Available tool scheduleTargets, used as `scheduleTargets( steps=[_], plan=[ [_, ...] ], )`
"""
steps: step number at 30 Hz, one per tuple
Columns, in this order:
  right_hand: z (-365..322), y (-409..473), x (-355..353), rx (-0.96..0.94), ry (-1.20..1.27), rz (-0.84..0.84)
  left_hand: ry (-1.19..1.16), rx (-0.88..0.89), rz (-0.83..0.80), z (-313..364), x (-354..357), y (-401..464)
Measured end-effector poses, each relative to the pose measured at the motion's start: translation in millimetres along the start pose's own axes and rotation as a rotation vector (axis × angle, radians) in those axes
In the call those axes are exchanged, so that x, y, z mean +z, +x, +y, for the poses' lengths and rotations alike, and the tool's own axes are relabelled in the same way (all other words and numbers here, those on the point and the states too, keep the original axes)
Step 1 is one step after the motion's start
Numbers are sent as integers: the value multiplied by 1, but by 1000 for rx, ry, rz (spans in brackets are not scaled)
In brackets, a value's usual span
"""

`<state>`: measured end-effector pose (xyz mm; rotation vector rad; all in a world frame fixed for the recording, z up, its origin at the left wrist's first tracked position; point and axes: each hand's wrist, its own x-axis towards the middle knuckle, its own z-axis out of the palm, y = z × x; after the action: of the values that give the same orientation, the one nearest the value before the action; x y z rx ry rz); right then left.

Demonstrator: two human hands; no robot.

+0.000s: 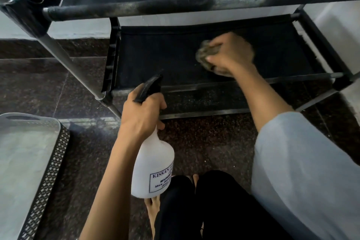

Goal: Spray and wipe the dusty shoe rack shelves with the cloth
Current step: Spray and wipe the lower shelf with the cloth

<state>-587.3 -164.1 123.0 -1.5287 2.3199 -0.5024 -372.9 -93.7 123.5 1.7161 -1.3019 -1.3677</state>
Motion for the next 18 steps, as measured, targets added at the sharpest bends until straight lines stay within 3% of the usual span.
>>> scheduleTargets(
  steps=[3, 5, 8, 11, 13, 15, 18],
  plan=[
    [-66, -19, 43, -336, 42, -200, -27, 18, 58, -4, -7, 0],
    [-85, -25, 64, -407, 5, -168, -59, 38, 88, -6, -13, 0],
    [-42, 0, 52, -174, -51, -53, -91, 81, 93, -4, -18, 0],
    [39, 29, 11, 225, -197, 261, -105, 81, 94, -1, -21, 0],
    [60, 32, -3, 374, -222, 305, -102, 80, 94, -2, -19, 1],
    [42, 31, 6, 321, -188, 290, -91, 62, 105, -3, -17, 4],
    [-21, 2, 42, -32, -46, 108, -102, 66, 106, -4, -11, 10]
  ],
)
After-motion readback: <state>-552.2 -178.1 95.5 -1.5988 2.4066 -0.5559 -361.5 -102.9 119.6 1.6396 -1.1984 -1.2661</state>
